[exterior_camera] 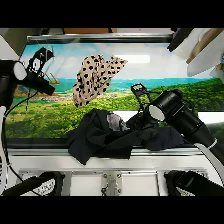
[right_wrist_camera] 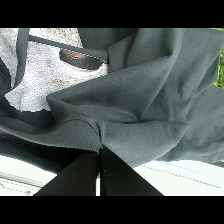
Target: Fold the clothes and pants, and hang the long-sleeved shirts on hangers.
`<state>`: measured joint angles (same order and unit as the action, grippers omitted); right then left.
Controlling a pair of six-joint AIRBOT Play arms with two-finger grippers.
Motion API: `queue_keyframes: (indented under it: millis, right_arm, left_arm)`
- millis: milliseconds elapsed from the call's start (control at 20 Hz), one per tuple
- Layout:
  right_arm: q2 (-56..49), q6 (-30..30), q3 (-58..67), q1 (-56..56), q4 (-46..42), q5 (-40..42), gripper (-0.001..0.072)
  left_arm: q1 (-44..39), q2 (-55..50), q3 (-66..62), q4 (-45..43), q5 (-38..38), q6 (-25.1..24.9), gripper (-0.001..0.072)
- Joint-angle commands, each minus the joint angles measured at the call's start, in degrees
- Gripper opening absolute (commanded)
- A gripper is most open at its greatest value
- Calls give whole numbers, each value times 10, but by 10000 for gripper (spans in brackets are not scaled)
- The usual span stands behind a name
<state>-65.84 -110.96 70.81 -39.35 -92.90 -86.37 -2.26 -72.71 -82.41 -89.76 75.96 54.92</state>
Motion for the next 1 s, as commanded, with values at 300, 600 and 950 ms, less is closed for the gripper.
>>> queue_keyframes:
  millis: [300, 600, 950]
  right_arm:
    - [0, 0, 0, 0, 0, 0, 19]
    - [0, 0, 0, 0, 0, 0, 19]
    - [0, 0, 0, 0, 0, 0, 19]
  left_arm:
    - [75, 42, 14, 223, 293, -294, 10]
    - [83, 102, 169, 220, 292, -358, 10]
    - [78, 207, 323, 219, 286, -391, 10]
